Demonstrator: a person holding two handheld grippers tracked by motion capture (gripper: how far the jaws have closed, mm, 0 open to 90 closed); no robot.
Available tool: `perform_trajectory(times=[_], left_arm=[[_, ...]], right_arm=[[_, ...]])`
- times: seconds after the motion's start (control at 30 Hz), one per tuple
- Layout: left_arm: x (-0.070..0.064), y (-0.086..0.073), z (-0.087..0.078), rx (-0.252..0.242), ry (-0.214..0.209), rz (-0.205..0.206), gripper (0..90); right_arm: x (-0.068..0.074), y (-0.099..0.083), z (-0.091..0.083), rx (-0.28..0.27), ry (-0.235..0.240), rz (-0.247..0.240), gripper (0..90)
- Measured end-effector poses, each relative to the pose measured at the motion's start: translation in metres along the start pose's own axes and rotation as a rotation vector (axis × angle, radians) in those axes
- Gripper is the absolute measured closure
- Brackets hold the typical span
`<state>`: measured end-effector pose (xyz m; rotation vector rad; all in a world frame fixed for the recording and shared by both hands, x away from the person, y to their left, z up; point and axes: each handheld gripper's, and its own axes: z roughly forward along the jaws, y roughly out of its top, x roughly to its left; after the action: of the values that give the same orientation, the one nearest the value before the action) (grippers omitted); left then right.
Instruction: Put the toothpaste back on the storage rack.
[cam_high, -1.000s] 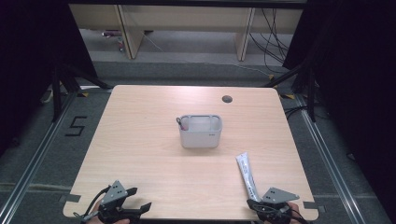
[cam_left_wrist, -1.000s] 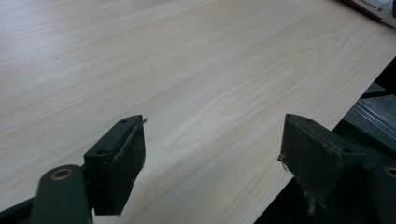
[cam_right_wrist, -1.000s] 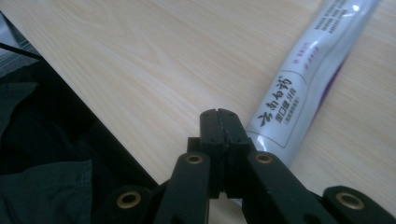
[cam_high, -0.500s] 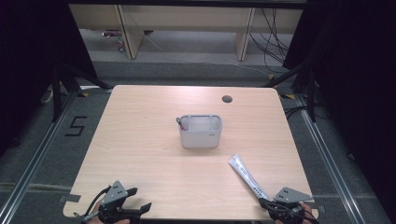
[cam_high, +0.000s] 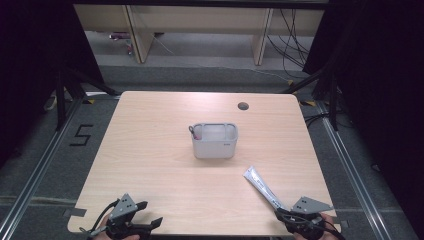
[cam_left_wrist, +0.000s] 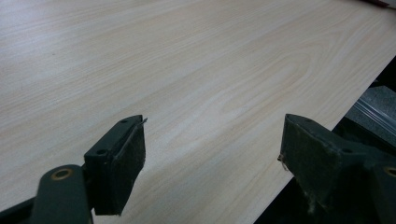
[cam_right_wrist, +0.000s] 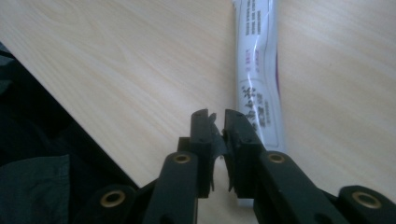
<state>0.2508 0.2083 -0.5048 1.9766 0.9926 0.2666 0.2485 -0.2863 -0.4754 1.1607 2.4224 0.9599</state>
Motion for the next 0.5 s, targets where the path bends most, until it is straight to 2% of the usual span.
perform_trajectory(times=[0.03, 0.17, 0.2, 0.23, 0.3, 0.33, 0.4, 0.5], left_arm=[[0.0, 0.001, 0.0, 0.005, 0.004, -0.005, 21.9], [0.001, 0.001, -0.001, 0.007, 0.007, 0.0, 21.9], [0.001, 0.001, -0.001, 0.008, 0.006, 0.001, 21.9], [0.001, 0.001, -0.001, 0.008, 0.004, 0.0, 21.9], [0.001, 0.0, -0.001, 0.008, 0.004, -0.003, 21.9], [0.001, 0.0, -0.001, 0.004, 0.005, -0.003, 21.9], [0.002, 0.0, 0.0, -0.002, 0.002, -0.003, 21.8], [0.002, 0.001, -0.001, 0.007, 0.003, -0.002, 21.8]], right_arm=[[0.0, 0.004, 0.0, 0.028, -0.03, -0.031, 77.2], [0.0, 0.019, 0.0, 0.072, -0.066, -0.088, 70.2], [0.0, 0.019, 0.0, 0.072, -0.066, -0.088, 70.2], [0.001, 0.022, -0.001, 0.095, -0.063, -0.064, 68.1], [-0.002, 0.027, 0.001, 0.106, -0.078, -0.101, 65.4], [-0.003, 0.029, 0.002, 0.131, -0.088, -0.112, 64.0], [-0.005, 0.033, 0.004, 0.145, -0.085, -0.118, 62.7], [-0.007, 0.038, 0.008, 0.169, -0.089, -0.098, 60.3]])
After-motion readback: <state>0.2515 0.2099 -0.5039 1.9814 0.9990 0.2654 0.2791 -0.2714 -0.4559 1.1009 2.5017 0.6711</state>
